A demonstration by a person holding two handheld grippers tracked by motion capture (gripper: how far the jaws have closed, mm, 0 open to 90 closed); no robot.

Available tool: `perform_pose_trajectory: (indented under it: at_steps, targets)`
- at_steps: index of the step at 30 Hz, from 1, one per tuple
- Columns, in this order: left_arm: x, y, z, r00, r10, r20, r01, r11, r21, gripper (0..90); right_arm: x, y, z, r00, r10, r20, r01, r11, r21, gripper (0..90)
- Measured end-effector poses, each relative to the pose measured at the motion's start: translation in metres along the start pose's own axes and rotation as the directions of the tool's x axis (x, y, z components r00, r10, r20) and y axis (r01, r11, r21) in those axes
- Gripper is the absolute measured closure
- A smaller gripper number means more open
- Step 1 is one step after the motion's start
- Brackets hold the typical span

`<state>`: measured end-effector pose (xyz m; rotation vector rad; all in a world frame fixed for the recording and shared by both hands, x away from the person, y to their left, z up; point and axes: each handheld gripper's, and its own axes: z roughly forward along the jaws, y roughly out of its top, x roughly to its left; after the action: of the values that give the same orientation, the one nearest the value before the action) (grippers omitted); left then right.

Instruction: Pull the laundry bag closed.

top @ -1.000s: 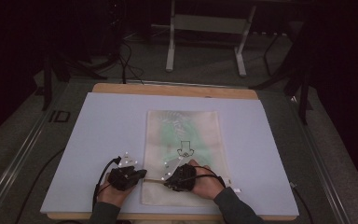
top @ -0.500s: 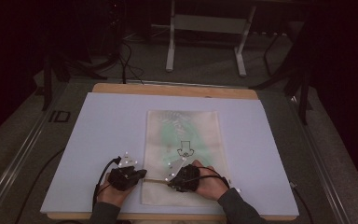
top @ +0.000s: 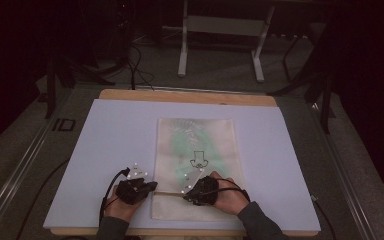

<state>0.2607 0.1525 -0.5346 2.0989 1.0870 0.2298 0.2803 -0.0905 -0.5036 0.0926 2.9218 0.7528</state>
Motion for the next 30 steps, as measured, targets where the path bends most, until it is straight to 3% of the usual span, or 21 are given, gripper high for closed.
perform_pose_trajectory:
  at_steps: [30]
  targets:
    - [0.000,0.000,0.000,1.0000,-0.002,0.000,0.002,1.0000,-0.001,89.5,0.000,-0.018,-0.016,0.9996,0.022,0.017,-0.022,1.000,0.014,82.3]
